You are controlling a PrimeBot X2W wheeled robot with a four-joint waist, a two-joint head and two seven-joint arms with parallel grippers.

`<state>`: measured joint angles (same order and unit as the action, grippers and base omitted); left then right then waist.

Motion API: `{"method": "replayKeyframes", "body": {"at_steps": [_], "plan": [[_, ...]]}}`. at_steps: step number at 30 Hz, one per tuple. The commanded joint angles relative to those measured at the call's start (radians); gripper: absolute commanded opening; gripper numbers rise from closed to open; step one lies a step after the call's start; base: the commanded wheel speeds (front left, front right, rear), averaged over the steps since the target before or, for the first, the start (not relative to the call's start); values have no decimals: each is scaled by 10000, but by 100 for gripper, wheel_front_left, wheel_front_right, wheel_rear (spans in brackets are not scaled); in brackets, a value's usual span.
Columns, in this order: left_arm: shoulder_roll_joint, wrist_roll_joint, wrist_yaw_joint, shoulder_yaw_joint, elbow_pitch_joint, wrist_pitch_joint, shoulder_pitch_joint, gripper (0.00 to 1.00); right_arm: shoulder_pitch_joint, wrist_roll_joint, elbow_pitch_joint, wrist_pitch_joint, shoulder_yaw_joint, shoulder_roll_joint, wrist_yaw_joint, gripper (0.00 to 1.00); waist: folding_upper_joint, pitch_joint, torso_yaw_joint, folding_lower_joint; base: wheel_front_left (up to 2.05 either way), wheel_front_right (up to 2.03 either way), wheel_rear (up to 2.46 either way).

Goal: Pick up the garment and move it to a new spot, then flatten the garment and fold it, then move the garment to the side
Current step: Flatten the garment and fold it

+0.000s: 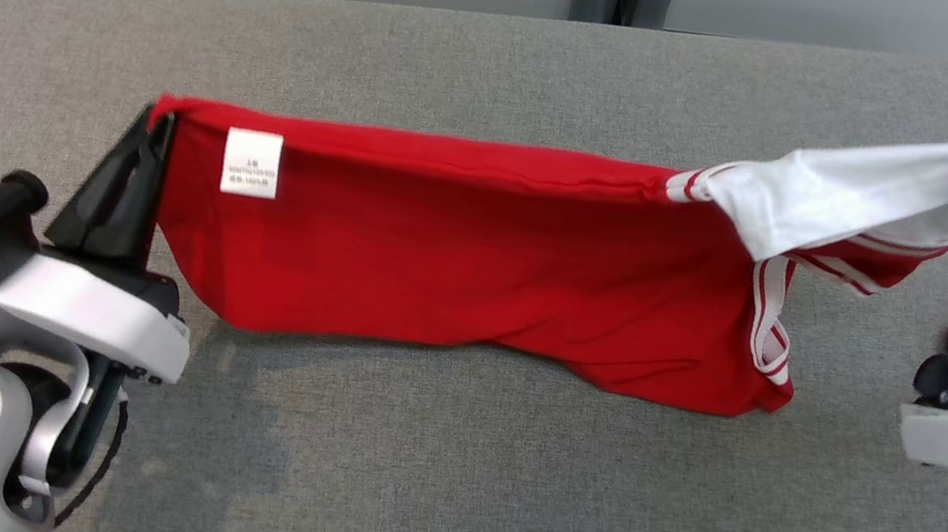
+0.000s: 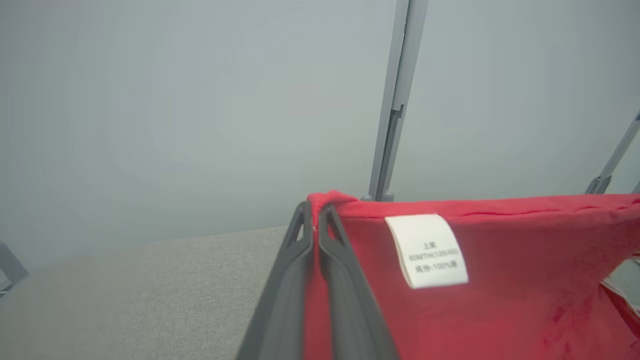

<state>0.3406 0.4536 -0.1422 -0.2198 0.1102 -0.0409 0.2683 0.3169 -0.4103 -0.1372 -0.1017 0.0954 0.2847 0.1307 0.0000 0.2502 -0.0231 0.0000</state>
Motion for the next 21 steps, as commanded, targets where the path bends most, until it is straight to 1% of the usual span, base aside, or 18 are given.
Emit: {"method": "replayKeyframes", "body": {"at_steps": [1,6,12,16,21], "plan": [[119,-91,-65,89,276,-19,304,0,307,133,-304,-32,-144,92,1,0,0,-43,-3,0,0,0,0],[526,-322,-155,393,1228,-268,1095,0,1350,258,-1334,134,-432,257,1,0,0,-217,-55,0,0,0,0],[980,-633,-264,673,2167,-598,2010,0,2529,288,-2095,579,-562,483,1,0,0,-339,-56,0,0,0,0],[1051,-573,-232,706,2422,-782,2426,0,3026,139,-2245,819,-512,512,1,0,0,-323,-39,0,0,0,0],[1070,-694,-147,568,2278,-864,2957,0,3587,-234,-1748,909,-254,519,1,0,0,-178,-24,0,0,0,0]]}}
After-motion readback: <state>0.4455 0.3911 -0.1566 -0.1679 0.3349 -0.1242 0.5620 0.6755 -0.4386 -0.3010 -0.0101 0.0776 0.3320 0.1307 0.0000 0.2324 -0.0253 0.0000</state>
